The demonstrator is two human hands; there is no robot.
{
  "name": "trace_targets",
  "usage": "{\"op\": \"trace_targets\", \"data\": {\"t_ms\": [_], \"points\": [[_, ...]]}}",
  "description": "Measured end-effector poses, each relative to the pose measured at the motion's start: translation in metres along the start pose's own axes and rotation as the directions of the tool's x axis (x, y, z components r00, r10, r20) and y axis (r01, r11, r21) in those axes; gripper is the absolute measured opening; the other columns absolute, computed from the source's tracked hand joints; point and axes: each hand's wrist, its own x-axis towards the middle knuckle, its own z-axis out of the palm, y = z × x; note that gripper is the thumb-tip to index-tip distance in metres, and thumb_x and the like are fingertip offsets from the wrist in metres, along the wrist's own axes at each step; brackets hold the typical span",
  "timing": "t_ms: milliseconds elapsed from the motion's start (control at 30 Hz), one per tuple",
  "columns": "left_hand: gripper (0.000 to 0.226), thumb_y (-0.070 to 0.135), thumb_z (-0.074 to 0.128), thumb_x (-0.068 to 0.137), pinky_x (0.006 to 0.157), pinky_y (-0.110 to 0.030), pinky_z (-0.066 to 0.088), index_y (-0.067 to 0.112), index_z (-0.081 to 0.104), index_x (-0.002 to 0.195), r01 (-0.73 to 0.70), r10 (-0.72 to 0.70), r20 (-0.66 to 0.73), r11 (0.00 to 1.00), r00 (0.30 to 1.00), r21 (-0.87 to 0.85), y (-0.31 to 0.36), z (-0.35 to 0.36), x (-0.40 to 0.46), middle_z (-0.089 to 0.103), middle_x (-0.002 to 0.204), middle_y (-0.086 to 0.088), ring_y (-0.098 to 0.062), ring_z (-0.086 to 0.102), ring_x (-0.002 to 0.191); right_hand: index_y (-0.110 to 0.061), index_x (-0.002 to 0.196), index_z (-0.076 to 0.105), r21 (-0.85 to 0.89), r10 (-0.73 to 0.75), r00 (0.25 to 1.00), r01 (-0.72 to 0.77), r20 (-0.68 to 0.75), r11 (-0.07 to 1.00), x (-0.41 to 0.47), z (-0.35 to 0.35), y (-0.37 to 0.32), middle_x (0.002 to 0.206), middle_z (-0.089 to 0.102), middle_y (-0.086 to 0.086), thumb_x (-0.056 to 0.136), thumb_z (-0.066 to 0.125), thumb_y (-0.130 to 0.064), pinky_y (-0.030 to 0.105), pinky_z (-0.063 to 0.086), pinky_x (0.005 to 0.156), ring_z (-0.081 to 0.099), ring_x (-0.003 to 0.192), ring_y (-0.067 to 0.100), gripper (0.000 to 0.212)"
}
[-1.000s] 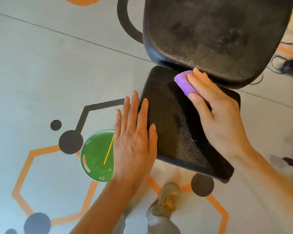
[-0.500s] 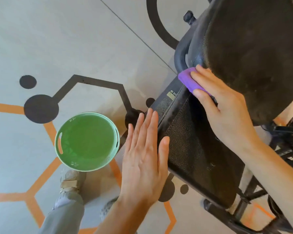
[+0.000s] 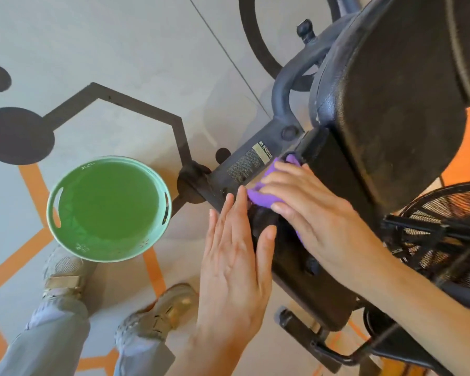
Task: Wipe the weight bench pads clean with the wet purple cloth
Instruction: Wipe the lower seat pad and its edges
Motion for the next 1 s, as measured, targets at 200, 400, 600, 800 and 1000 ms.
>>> {"op": "trace_targets", "data": {"t_ms": [200, 400, 600, 800, 1000], "points": [[0.066, 0.062, 0.01, 0.099, 0.123, -0.023, 0.0, 0.029, 0.016, 0.155, 0.002, -0.002, 0.014, 1.0, 1.0, -0.018, -0.001, -0.002, -0.001, 0.028, 0.16, 0.01, 0.005, 0.005, 0.149, -0.012, 0.113, 0.065, -0.086, 0.237, 0.954, -0.256, -0.182, 0.963, 0.039, -0.013, 0.029, 0.122, 0.062, 0.002, 0.104, 0.033, -0.017, 0.036, 0.027, 0.119, 0.046, 0.13, 0.012, 0.033], [0.07, 0.068, 0.004, 0.096, 0.123, -0.021, -0.001, 0.029, 0.005, 0.154, 0.005, -0.004, 0.039, 0.999, 0.999, -0.032, -0.005, -0.002, -0.004, 0.018, 0.164, 0.008, 0.0, 0.009, 0.151, -0.01, 0.111, 0.067, -0.08, 0.094, 0.995, -0.097, -0.043, 0.992, 0.027, -0.011, 0.017, 0.117, 0.064, 0.0, 0.102, 0.04, -0.018, 0.024, 0.025, 0.118, 0.053, 0.122, 0.013, 0.03], [0.073, 0.071, 0.005, 0.094, 0.124, -0.027, 0.004, 0.031, -0.005, 0.154, -0.007, 0.018, 0.105, 0.995, 0.994, -0.104, -0.011, -0.005, -0.004, 0.013, 0.165, 0.01, 0.005, 0.004, 0.15, -0.01, 0.101, 0.071, 0.038, 0.144, 0.979, -0.14, -0.143, 0.989, 0.014, 0.004, -0.014, 0.111, 0.066, 0.002, 0.101, 0.045, -0.015, 0.02, 0.026, 0.114, 0.053, 0.121, 0.013, 0.026], [0.073, 0.073, 0.009, 0.092, 0.124, -0.025, 0.001, 0.037, -0.015, 0.151, -0.021, 0.044, 0.188, 0.993, 0.981, -0.12, -0.017, -0.012, -0.003, 0.005, 0.165, 0.017, 0.008, -0.003, 0.149, -0.01, 0.109, 0.07, -0.012, 0.137, 0.978, -0.141, -0.159, 0.99, 0.034, -0.011, 0.025, 0.114, 0.067, 0.0, 0.102, 0.043, -0.021, 0.037, 0.026, 0.12, 0.056, 0.121, 0.011, 0.031], [0.082, 0.066, 0.03, 0.094, 0.125, -0.026, 0.009, 0.031, -0.013, 0.155, -0.079, 0.11, 0.19, 0.984, 0.976, -0.161, -0.027, -0.022, 0.001, 0.009, 0.165, 0.014, 0.01, 0.003, 0.148, -0.006, 0.104, 0.07, 0.118, -0.024, 0.999, 0.028, -0.034, 0.993, 0.002, 0.011, -0.019, 0.109, 0.068, 0.0, 0.101, 0.049, -0.014, 0.03, 0.025, 0.118, 0.057, 0.117, 0.009, 0.023]]}}
